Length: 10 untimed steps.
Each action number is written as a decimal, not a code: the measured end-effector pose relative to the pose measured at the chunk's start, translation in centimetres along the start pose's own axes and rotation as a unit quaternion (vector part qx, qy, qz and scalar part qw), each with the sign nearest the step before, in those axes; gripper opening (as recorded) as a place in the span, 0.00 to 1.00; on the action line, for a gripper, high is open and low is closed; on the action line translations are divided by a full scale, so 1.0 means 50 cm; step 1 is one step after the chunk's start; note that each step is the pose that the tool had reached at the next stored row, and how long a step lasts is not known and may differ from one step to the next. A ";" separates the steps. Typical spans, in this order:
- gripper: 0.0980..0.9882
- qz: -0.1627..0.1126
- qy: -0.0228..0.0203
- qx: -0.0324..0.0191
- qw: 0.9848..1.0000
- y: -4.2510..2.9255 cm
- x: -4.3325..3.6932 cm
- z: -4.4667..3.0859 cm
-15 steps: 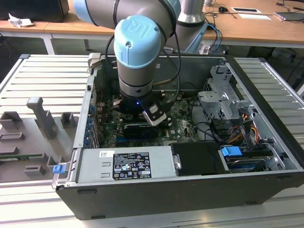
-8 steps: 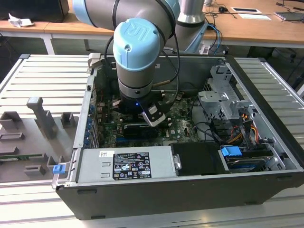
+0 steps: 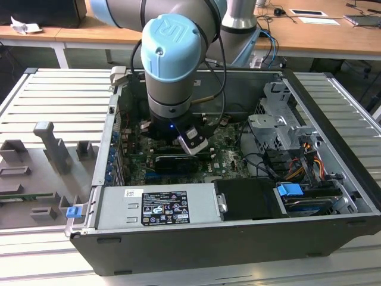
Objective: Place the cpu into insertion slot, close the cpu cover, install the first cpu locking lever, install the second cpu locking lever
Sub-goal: 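Install the second cpu locking lever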
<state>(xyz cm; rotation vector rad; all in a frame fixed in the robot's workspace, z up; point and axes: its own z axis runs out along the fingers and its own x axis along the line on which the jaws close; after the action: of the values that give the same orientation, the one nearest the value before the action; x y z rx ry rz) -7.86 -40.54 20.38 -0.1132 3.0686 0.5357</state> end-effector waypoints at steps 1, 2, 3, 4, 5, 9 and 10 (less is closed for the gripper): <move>0.01 0.000 0.000 0.000 1.000 0.000 0.000 -0.001; 0.01 0.000 0.000 0.001 1.000 0.001 0.000 -0.003; 0.01 0.000 0.000 0.001 1.000 0.001 0.000 -0.004; 0.01 0.000 0.000 0.001 1.000 0.002 0.000 -0.005; 0.01 0.000 0.000 0.001 1.000 0.002 0.000 -0.006; 0.01 -0.001 -0.001 0.001 1.000 0.006 -0.001 -0.018; 0.01 -0.001 -0.001 0.001 1.000 0.007 -0.001 -0.020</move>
<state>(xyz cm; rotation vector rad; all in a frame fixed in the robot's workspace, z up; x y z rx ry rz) -7.85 -40.55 21.44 -0.1142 3.0666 0.5326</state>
